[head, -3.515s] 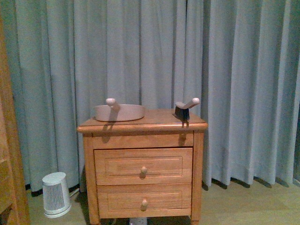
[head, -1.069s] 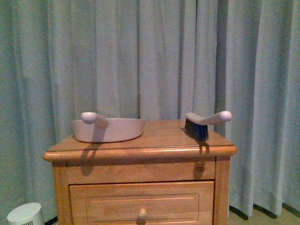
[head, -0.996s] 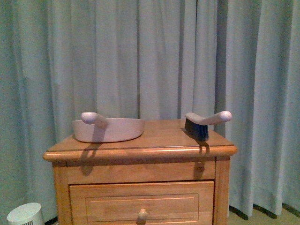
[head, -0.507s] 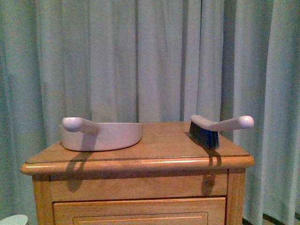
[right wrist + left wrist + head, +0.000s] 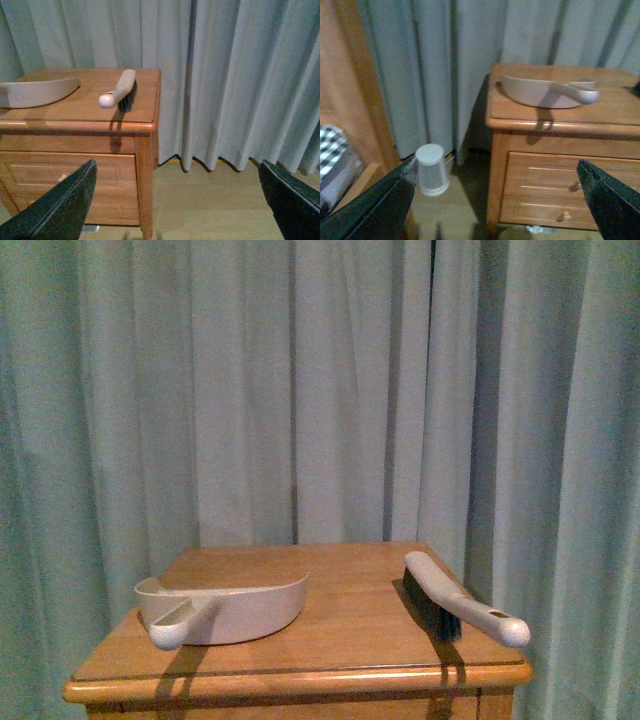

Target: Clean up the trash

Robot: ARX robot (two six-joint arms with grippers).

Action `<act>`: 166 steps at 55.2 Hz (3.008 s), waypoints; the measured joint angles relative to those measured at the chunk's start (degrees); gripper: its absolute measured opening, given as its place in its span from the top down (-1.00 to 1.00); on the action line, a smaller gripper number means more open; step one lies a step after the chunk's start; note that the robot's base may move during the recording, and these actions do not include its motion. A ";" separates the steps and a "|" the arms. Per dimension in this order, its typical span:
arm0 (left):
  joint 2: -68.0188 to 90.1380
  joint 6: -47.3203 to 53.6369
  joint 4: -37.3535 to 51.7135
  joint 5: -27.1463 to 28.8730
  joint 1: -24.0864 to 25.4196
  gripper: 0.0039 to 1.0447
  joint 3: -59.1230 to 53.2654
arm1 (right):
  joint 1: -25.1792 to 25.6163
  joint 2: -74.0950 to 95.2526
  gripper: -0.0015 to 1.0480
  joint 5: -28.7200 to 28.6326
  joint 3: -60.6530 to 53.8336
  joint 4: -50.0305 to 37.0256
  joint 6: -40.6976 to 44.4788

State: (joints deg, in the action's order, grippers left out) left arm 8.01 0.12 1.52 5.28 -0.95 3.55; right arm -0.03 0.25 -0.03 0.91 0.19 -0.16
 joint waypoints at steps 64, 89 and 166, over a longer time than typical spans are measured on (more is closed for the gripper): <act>89.15 -0.59 -25.24 8.07 -19.93 -0.86 77.88 | 0.00 0.00 -0.86 -0.02 0.00 0.00 0.00; 96.70 -1.90 -22.67 8.63 -19.96 -0.86 80.26 | 0.00 0.00 -0.86 -0.02 0.00 0.00 0.02; 102.40 1.33 -15.65 9.55 -17.81 0.00 75.93 | 0.00 0.00 -0.86 -0.02 0.00 0.00 0.00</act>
State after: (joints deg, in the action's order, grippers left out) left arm 110.41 1.45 -14.13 14.83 -18.76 79.48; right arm -0.03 0.25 -0.05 0.91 0.19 -0.16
